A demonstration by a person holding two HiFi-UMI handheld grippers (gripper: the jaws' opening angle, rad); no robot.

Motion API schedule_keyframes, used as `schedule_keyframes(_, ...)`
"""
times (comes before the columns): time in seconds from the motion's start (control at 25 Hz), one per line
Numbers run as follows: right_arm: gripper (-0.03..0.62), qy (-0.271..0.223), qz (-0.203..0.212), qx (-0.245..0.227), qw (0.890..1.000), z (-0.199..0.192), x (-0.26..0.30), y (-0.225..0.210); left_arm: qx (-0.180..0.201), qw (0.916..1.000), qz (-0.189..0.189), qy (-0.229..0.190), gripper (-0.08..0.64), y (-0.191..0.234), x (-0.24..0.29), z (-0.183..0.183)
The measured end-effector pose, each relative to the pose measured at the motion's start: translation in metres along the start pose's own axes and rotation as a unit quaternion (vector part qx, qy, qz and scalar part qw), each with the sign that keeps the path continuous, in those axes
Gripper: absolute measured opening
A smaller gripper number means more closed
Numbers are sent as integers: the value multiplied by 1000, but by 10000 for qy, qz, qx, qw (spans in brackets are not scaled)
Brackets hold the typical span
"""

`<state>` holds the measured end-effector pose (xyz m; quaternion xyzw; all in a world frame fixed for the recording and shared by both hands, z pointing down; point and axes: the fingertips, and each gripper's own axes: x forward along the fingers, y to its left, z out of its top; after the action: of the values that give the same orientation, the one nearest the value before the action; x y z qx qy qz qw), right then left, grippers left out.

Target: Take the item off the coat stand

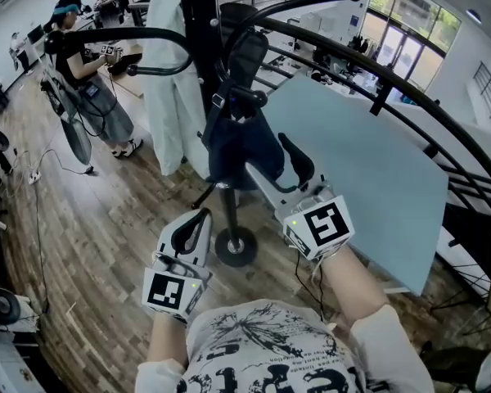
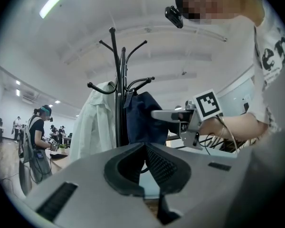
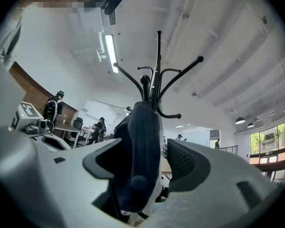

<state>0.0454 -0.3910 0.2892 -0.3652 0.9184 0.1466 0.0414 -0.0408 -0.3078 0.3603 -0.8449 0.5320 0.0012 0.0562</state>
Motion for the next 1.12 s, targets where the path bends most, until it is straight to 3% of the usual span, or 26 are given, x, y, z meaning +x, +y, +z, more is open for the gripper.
schedule_keyframes(0.16, 201, 14, -10, -64, 10000, 10, 13, -2, 1, 10000, -13, 17, 5, 1, -2, -3)
schedule_keyframes(0.28, 104, 164, -56, -54, 9998, 9, 17, -2, -14, 10000, 2, 12, 5, 3, -3, -3)
schedule_keyframes(0.48, 30, 260, -206, 47, 9994, 12, 17, -4, -36, 10000, -20, 43, 5, 5, -6, -2)
schedule_keyframes(1.12, 9, -207, -594, -86, 9980, 65, -26, -5, -29, 9987, -313, 406, 5, -10, -21, -34)
